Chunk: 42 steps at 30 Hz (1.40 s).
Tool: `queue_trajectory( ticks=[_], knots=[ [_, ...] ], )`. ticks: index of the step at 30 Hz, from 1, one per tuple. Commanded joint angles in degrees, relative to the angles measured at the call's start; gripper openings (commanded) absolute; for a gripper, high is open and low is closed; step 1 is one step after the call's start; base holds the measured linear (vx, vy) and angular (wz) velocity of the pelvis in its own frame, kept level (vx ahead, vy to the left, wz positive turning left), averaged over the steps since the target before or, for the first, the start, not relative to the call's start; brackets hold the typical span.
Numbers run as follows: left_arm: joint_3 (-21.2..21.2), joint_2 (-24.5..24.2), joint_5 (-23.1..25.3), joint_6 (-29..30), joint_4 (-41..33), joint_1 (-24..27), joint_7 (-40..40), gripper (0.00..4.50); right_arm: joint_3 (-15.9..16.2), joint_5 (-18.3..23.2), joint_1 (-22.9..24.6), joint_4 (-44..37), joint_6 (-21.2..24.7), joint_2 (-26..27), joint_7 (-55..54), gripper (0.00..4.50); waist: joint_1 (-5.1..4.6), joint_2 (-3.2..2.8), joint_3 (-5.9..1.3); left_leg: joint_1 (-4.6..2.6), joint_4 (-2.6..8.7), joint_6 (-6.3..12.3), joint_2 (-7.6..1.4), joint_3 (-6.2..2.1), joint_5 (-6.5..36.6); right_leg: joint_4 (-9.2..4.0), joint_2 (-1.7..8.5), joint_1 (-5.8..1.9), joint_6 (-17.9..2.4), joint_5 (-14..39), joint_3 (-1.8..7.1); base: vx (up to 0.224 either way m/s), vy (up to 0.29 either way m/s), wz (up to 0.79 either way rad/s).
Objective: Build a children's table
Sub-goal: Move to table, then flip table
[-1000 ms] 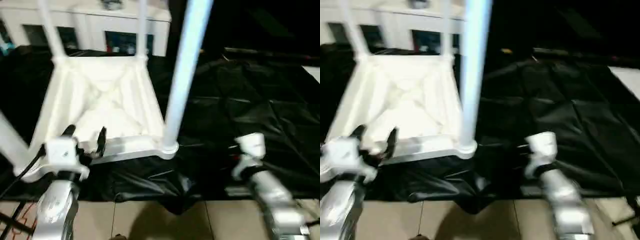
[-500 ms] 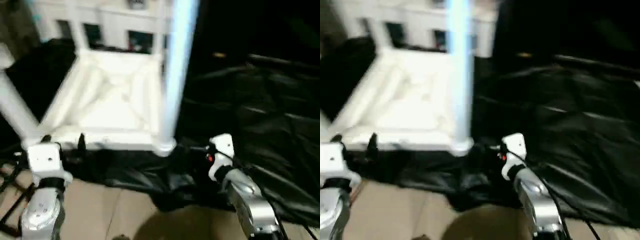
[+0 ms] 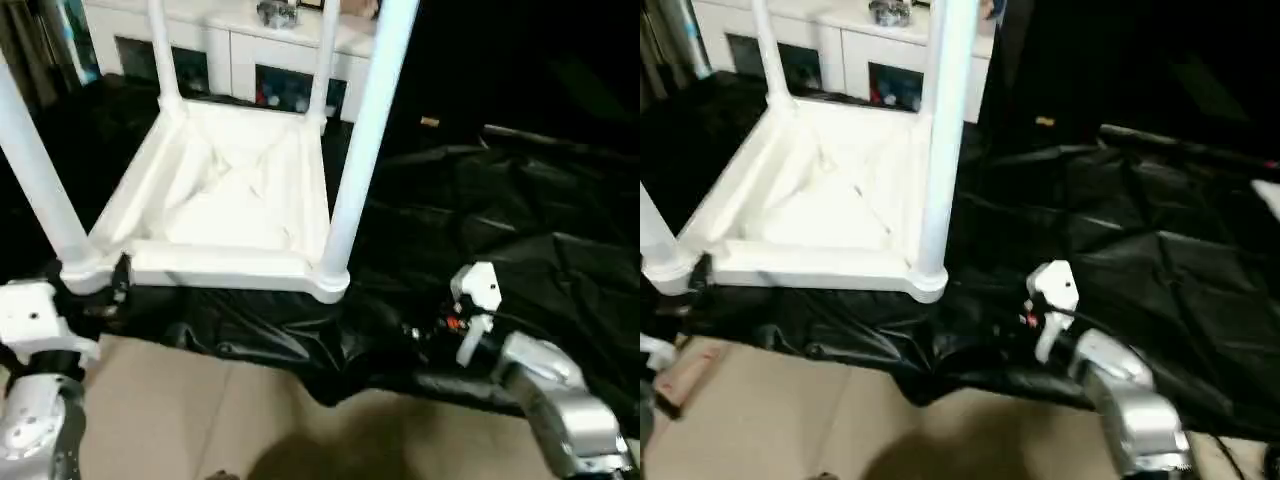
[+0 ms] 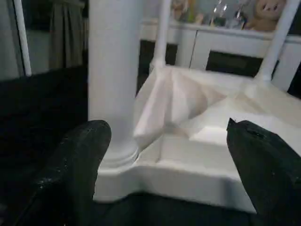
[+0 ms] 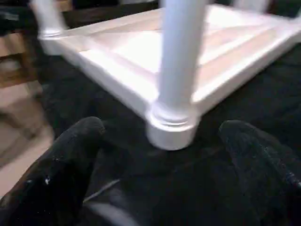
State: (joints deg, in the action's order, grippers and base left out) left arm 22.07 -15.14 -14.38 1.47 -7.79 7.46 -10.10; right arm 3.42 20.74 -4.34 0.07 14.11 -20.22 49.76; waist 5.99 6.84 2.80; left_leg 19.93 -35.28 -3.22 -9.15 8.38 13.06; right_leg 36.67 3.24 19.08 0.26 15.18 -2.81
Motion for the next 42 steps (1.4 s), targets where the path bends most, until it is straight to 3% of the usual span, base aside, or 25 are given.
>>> queue_trajectory(
  ticks=[1,3,5,6,11,20,23,24,25,42],
  knots=[
    [1.0,-0.6,-0.3,0.9,0.9,-2.1,1.0,4.50,1.0,1.0,-1.0,0.0,0.9,-0.4,1.7,4.43,0.11,-1.82,-1.61,-0.50,6.40,-1.08,-4.75,-2.11,14.9,-5.80,5.74,0.08,-6.8,11.0,3.37,0.000,0.000,0.00],
    [1.9,-1.3,-1.2,1.4,2.3,-4.7,1.3,4.50,2.4,0.7,-2.5,0.4,1.4,-0.5,2.5,4.43,0.39,-1.36,-1.83,-0.60,6.18,-0.73,-4.65,-2.01,12.2,-5.19,5.55,-0.04,-7.7,5.1,3.23,0.000,0.000,0.00],
    [2.1,-2.4,-1.4,1.6,5.1,-7.5,0.8,4.50,2.9,1.3,-4.1,1.0,2.0,0.9,2.6,4.43,0.53,-1.63,-2.20,-0.42,5.80,0.11,-4.50,-1.91,7.5,-4.44,5.52,-0.27,-8.6,-1.3,3.13,0.000,0.000,0.00],
    [2.1,-2.6,-1.4,1.7,5.6,-7.9,0.8,4.50,2.9,1.4,-4.3,1.1,2.1,1.2,2.5,4.43,0.58,-1.49,-2.39,-0.62,5.55,0.63,-4.33,-1.78,5.7,-4.19,5.39,-0.23,-8.9,-3.9,3.04,0.000,0.000,0.00],
    [2.5,-7.3,2.1,5.1,14.3,-13.4,3.3,4.50,5.5,0.3,-6.8,3.1,2.5,3.4,3.2,4.43,0.50,-1.58,-2.79,-0.77,5.26,0.90,-4.20,-1.61,2.5,-3.63,5.20,-0.48,-9.8,-10.1,2.71,0.000,0.000,0.00],
    [2.8,-9.5,0.9,7.0,21.5,-18.5,1.8,4.22,8.7,-0.6,-11.0,7.9,1.1,7.2,3.9,4.50,0.71,-1.69,-2.62,-0.73,5.89,-0.72,-4.60,-1.54,6.6,-3.84,5.88,-0.56,-11.8,-6.0,2.80,0.000,0.000,0.00],
    [1.8,-9.7,1.1,5.6,23.2,-19.7,1.0,3.87,10.0,-1.0,-12.6,10.0,0.6,7.5,6.1,4.50,0.74,-1.79,-2.74,-0.78,5.79,-0.56,-4.51,-1.49,5.7,-3.77,5.81,-0.58,-12.1,-7.2,2.77,0.000,0.000,0.00],
    [1.4,-9.8,1.4,5.3,23.8,-20.1,0.8,3.73,10.4,-1.4,-13.2,10.7,0.4,7.6,6.9,4.50,0.77,-1.37,-2.72,-0.72,5.75,-0.31,-4.61,-1.40,5.1,-3.81,5.85,-0.65,-12.0,-8.0,2.79,0.000,0.000,0.00],
    [1.2,-9.8,1.5,5.1,24.2,-20.5,0.8,3.64,10.5,-1.2,-14.0,11.4,0.5,7.9,7.5,4.50,0.87,-1.53,-2.73,-0.72,5.73,-0.23,-4.59,-1.41,4.8,-3.69,5.90,-0.65,-12.1,-8.3,2.79,0.000,0.000,0.00],
    [-0.2,-9.9,1.6,4.4,26.3,-23.5,-0.9,2.39,9.5,-1.0,-18.0,16.2,-1.8,9.8,9.1,4.50,1.05,-1.24,-2.77,-0.85,5.87,-0.74,-4.70,-1.26,4.4,-3.59,5.96,-0.55,-12.5,-8.4,2.65,0.000,0.000,0.00]
  ],
)
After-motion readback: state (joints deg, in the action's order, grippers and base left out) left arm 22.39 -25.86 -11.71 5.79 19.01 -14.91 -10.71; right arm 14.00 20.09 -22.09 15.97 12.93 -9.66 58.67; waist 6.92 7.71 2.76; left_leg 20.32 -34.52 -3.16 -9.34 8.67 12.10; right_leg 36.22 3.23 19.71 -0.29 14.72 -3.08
